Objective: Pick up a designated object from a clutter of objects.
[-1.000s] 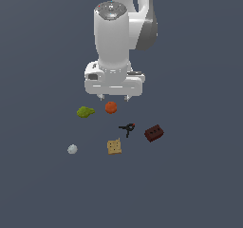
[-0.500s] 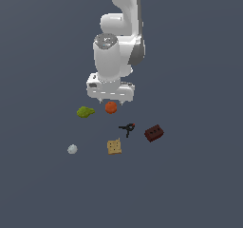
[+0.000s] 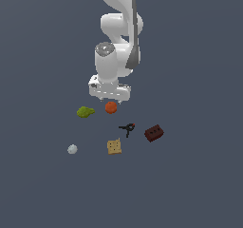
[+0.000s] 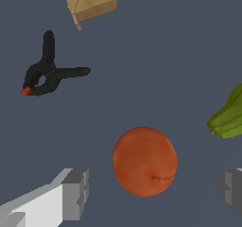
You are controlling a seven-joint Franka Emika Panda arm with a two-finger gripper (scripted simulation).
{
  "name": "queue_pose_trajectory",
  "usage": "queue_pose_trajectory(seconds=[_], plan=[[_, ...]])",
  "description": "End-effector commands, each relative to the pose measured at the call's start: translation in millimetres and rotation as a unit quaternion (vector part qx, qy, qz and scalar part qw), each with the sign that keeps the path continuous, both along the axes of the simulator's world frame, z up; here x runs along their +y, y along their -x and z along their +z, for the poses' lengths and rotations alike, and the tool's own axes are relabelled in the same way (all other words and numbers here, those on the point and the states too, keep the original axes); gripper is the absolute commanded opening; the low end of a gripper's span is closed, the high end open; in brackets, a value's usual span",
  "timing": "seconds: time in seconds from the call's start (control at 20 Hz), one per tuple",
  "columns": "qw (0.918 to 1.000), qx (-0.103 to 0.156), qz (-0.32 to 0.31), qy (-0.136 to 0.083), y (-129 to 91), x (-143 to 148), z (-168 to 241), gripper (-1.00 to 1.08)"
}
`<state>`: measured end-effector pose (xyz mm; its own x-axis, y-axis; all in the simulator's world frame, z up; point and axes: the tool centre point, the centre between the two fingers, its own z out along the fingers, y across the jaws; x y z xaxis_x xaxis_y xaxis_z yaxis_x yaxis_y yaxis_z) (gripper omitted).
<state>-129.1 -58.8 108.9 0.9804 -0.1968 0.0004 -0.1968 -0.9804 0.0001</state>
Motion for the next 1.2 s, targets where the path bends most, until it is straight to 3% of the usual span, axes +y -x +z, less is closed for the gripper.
queue_pose_trajectory(seconds=[0.0,0.6,1.15], plan=[[1.0000,0.000,-0.005,0.000,8,-1,-6,1.00],[1.0000,0.001,-0.009,0.000,15,-2,-16,1.00],[1.0000,0.000,-0.009,0.000,16,-2,-54,1.00]])
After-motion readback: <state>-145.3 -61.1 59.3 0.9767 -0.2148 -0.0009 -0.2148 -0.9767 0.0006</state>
